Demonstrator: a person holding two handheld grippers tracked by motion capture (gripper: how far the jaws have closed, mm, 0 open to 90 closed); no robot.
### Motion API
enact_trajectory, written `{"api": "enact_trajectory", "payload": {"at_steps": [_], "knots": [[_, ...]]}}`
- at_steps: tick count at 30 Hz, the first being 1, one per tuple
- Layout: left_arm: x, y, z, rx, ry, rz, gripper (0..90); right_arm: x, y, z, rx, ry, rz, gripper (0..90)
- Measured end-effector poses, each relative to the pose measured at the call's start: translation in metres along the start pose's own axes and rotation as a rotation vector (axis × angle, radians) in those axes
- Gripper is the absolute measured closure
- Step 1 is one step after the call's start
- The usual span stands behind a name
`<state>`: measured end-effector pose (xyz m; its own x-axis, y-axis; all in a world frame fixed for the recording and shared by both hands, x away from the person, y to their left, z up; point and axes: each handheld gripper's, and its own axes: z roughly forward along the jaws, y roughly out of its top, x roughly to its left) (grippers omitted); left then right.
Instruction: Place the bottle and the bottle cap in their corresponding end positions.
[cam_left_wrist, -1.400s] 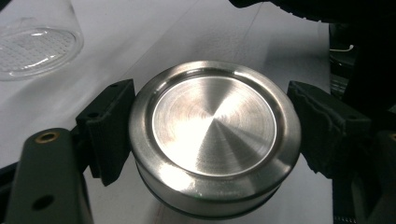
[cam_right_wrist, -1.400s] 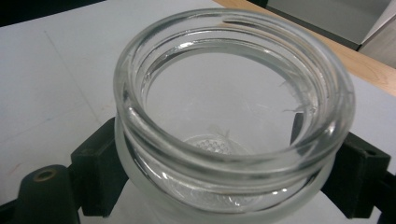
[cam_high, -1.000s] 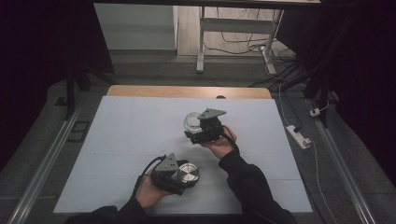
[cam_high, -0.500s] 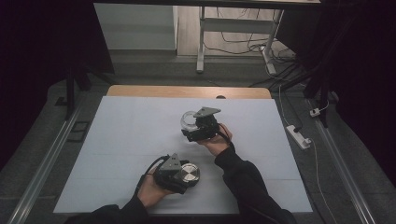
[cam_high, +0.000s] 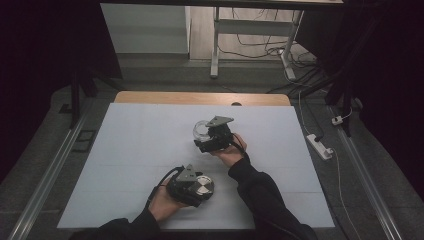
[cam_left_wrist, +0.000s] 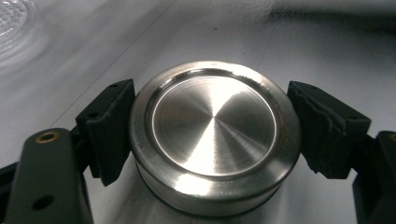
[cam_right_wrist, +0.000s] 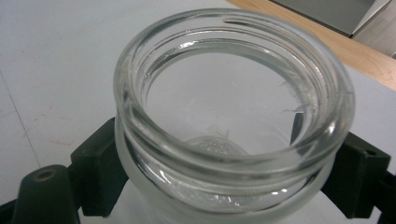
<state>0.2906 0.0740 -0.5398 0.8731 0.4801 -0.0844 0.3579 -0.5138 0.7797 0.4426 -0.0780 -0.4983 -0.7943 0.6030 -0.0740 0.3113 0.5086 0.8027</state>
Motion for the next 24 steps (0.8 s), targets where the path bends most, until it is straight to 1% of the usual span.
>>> {"api": "enact_trajectory", "payload": {"at_steps": [3, 4, 10, 14, 17, 19, 20, 24], "knots": [[0.0002, 0.0004, 0.0008, 0.009, 0.002, -0.004, 20.1, 0.0002, -0.0015, 0.0015, 0.004, 0.001, 0.001, 15.1], [0.0009, 0.0006, 0.0010, 0.020, -0.001, -0.001, 20.0, 0.0005, -0.0018, 0.0017, 0.006, 0.001, 0.001, 15.0], [0.0020, 0.0014, 0.0037, 0.059, 0.006, -0.014, 20.0, 0.0001, -0.0044, 0.0038, 0.014, 0.003, -0.006, 15.0], [0.0027, 0.0016, 0.0043, 0.070, 0.003, -0.019, 19.9, -0.0005, -0.0060, 0.0046, 0.022, 0.005, -0.004, 15.0], [0.0033, 0.0017, 0.0053, 0.088, 0.001, -0.019, 19.7, -0.0026, -0.0078, 0.0044, 0.019, 0.015, 0.009, 14.9], [0.0029, 0.0020, 0.0065, 0.107, 0.004, -0.014, 19.7, -0.0035, -0.0083, 0.0043, 0.020, 0.019, 0.015, 14.9], [0.0020, 0.0022, 0.0069, 0.110, 0.011, -0.009, 19.6, -0.0045, -0.0089, 0.0042, 0.017, 0.024, 0.023, 14.8], [0.0007, 0.0025, 0.0075, 0.124, 0.022, 0.006, 19.5, -0.0046, -0.0098, 0.0042, 0.011, 0.027, 0.020, 14.7]]}}
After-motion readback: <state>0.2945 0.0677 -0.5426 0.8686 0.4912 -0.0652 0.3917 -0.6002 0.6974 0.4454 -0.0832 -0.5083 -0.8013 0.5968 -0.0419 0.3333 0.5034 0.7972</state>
